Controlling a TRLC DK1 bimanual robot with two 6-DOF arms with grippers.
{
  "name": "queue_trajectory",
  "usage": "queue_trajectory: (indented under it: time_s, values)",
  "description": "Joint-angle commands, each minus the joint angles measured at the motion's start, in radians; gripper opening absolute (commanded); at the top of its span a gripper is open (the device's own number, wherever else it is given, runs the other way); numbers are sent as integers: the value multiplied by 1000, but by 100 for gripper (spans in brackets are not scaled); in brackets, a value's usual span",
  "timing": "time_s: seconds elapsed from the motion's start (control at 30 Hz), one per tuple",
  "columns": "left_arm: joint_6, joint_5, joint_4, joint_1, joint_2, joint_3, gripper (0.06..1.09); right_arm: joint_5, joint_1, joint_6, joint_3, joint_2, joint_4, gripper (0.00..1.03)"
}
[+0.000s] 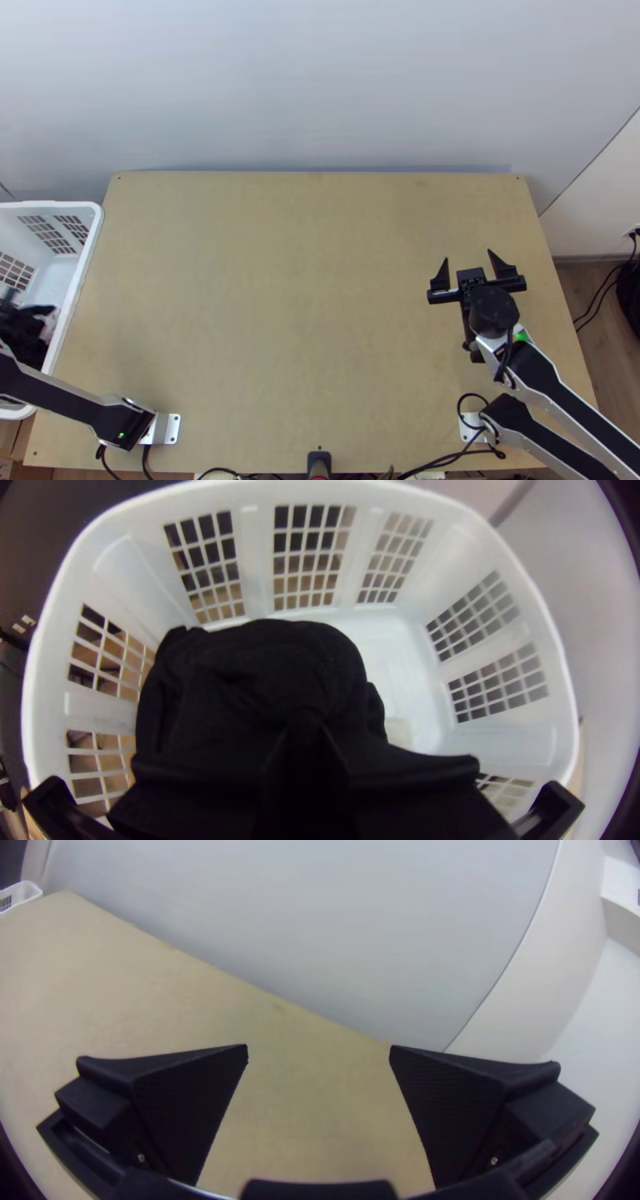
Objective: Fold the t-shirt
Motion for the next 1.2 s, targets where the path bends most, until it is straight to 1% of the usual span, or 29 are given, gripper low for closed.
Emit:
queue_trajectory:
  time_s: [0.0,0.1,0.23,0.3,0.33,0.43,0.57,0.63,0.77,0.87,0.97,1.03,1.1,1.13,1.17]
  values:
    - [-2,58,-215,-45,-315,79,10,24,27,-195,-98,-83,249,99]
    - [-1,58,-270,-82,-462,96,10,77,26,-191,-87,-85,255,99]
    - [7,60,-384,-160,-628,139,10,117,21,-180,-75,-83,255,99]
    - [6,60,-447,-216,-703,171,10,120,37,-212,-80,-85,257,99]
    - [6,60,-477,-246,-738,188,10,120,46,-226,-84,-85,257,99]
    - [-10,60,-548,-358,-844,224,9,125,23,-208,-78,-105,260,99]
    - [-48,58,-566,-539,-969,234,9,165,15,-211,-64,-134,244,99]
    - [-70,51,-582,-630,-1005,241,9,183,-2,-211,-46,-152,226,99]
    - [-159,48,-671,-835,-1022,249,9,217,-72,-208,-35,-185,215,99]
    - [-206,48,-707,-993,-1022,211,9,217,-75,-218,-18,-209,198,99]
    - [-226,45,-698,-1134,-1007,165,9,220,-77,-191,34,-195,191,99]
    - [-241,-20,-683,-1265,-964,155,9,220,-77,-151,74,-188,123,99]
    - [-235,-121,-658,-1429,-910,154,9,220,-92,-91,127,-172,13,99]
    - [-228,-152,-640,-1492,-881,154,9,222,-100,-62,158,-162,-49,99]
    - [-218,-158,-625,-1539,-849,155,9,220,-100,-31,192,-154,-113,99]
